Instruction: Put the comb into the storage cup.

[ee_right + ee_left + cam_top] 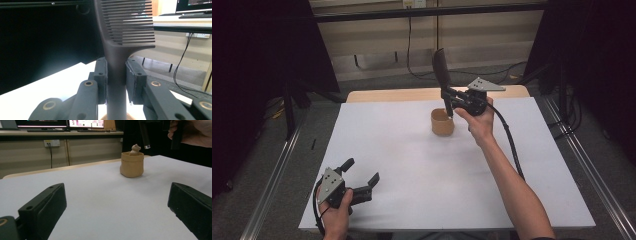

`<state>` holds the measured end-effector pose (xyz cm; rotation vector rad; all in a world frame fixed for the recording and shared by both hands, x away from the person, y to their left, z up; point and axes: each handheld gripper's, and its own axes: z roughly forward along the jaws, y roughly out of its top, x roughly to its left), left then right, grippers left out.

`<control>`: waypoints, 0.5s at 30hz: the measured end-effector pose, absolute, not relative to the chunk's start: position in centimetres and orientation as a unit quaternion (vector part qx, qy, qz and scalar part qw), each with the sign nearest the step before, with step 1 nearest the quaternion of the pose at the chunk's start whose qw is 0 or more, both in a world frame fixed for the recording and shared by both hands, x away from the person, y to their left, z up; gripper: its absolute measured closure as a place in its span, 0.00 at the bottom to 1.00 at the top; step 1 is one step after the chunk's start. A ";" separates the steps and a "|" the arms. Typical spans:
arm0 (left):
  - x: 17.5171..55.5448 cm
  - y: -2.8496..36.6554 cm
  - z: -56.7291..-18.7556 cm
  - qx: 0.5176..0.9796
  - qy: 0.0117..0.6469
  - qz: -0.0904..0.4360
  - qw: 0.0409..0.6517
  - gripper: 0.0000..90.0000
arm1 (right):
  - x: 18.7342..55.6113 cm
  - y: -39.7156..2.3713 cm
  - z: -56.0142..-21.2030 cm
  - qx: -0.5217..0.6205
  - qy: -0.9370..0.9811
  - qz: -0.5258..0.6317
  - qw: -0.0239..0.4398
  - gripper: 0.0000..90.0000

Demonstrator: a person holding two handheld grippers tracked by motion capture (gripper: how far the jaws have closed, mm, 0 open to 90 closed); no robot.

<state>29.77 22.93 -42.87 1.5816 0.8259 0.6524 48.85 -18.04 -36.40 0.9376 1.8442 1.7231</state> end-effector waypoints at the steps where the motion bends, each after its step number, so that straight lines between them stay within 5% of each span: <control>1: 29.8 22.9 -42.9 0.677 0.354 0.280 0.582 0.02 | 48.9 -18.0 -36.5 0.341 0.668 0.623 0.223 0.81; 15: 29.8 22.8 -42.9 0.679 0.353 0.278 0.581 0.02 | 49.6 -17.5 -37.7 0.342 0.676 0.614 0.222 0.81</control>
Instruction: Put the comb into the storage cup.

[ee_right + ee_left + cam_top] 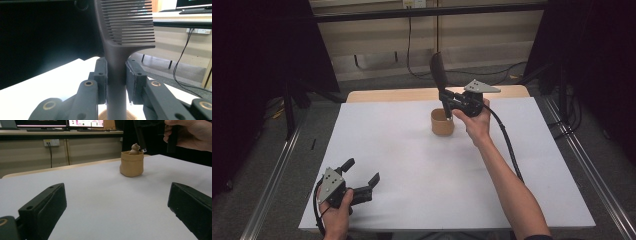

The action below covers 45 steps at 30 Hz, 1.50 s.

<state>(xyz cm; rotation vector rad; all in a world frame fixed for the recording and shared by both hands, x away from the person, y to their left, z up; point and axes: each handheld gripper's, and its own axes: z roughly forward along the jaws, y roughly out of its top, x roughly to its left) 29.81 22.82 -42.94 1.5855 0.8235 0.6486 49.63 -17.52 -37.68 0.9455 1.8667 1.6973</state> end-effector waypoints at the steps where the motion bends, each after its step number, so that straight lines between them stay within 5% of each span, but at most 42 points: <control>1: 29.8 22.8 -42.9 0.679 0.353 0.278 0.581 0.02 | 49.6 -17.5 -37.7 0.342 0.676 0.614 0.222 0.81; 45: 29.8 22.9 -42.9 0.683 0.346 0.278 0.580 0.03 | 50.7 -16.2 -40.7 0.335 0.700 0.590 0.224 0.81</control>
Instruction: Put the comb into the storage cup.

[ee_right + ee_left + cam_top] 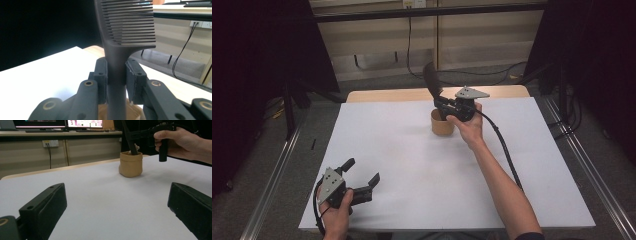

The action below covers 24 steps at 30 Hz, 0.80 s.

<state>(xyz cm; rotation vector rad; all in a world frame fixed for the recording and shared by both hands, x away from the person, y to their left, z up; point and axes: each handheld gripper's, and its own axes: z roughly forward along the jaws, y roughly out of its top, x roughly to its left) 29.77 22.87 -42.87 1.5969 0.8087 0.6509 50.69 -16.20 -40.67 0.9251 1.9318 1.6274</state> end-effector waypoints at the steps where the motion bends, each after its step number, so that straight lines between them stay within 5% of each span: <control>1: 29.8 22.9 -42.9 0.683 0.346 0.278 0.580 0.03 | 50.7 -16.3 -40.7 0.334 0.701 0.588 0.225 0.81; 24: 29.8 22.8 -42.8 0.682 0.347 0.277 0.581 0.03 | 50.1 -16.7 -42.1 0.338 0.710 0.575 0.224 0.81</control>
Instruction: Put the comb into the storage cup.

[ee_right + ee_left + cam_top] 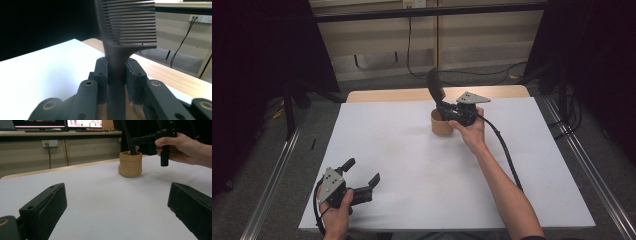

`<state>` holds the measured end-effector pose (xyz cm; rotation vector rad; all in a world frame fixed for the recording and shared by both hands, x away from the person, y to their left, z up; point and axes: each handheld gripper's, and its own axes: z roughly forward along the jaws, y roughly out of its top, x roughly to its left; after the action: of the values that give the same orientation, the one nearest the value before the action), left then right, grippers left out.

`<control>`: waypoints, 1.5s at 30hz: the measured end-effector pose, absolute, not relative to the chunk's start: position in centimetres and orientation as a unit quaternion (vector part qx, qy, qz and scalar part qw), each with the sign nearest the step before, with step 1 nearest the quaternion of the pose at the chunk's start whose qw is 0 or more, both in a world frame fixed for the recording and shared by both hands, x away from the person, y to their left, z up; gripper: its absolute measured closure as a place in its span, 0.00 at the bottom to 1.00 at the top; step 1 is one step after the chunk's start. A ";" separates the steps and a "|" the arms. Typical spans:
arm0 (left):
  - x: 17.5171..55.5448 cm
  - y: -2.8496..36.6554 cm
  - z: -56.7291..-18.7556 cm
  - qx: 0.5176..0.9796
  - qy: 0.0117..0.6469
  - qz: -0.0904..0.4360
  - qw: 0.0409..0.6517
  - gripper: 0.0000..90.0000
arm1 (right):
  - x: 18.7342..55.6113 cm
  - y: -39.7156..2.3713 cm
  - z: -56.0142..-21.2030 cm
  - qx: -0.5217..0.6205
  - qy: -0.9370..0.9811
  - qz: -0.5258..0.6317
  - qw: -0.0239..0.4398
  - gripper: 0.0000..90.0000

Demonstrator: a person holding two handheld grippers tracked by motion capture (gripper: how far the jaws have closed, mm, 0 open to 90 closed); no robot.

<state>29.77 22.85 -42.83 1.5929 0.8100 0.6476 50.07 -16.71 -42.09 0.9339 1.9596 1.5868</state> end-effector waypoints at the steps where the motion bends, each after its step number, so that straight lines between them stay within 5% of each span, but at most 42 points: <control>1: 29.8 22.8 -42.8 0.682 0.346 0.278 0.581 0.03 | 50.0 -16.7 -42.1 0.338 0.711 0.574 0.225 0.81; 45: 29.9 22.7 -43.0 0.688 0.344 0.273 0.577 0.03 | 49.5 -16.7 -42.7 0.339 0.730 0.552 0.219 0.80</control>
<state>29.90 22.67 -42.96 1.6101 0.8057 0.6389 49.47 -16.67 -42.73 0.9390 2.0189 1.5265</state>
